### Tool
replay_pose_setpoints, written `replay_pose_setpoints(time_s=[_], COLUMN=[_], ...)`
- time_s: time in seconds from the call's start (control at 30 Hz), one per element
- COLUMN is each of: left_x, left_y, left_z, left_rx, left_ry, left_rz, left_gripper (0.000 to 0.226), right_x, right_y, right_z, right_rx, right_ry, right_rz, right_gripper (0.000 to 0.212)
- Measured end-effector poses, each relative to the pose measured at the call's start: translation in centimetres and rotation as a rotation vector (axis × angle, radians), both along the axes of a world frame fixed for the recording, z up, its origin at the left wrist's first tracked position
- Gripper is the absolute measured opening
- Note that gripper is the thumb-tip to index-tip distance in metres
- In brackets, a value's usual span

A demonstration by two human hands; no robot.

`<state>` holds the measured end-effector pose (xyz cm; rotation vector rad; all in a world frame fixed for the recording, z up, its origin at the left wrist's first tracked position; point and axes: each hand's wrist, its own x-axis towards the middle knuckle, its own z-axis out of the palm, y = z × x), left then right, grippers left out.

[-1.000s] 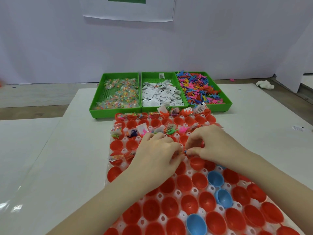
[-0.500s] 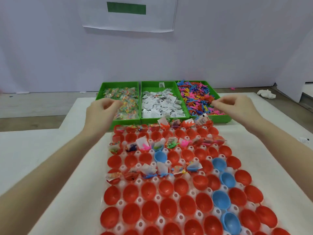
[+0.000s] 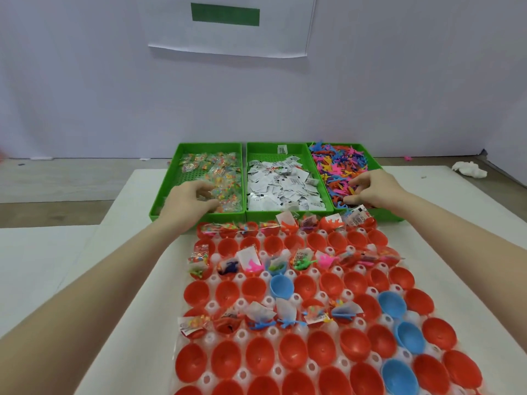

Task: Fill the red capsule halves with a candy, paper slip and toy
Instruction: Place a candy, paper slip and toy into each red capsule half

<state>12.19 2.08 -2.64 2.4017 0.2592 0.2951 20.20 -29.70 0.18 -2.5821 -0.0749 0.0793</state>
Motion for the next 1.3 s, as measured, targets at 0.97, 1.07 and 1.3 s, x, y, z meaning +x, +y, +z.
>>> replay_pose_setpoints(time_s=[0.97,1.07,1.3], left_x=[-0.4,-0.4,-0.2], left_y=[0.3,0.4,0.3], left_z=[0.1,0.1,0.1], left_rx=[-0.445,-0.49,-0.482], left_ry=[-0.316,-0.325,-0.327], left_rz=[0.205,0.219,0.229], left_gripper=[0.019,0.011,0.012], right_x=[-1.1,-0.9,-0.9], right_y=[9.9,10.0,10.0], right_z=[1.0,1.0,1.1], right_rx=[-0.391,-0.335,-0.278], right_ry=[0.0,0.009,-0.049], right_rz=[0.256,0.216,0.153], right_gripper=[0.059,0.044,0.028])
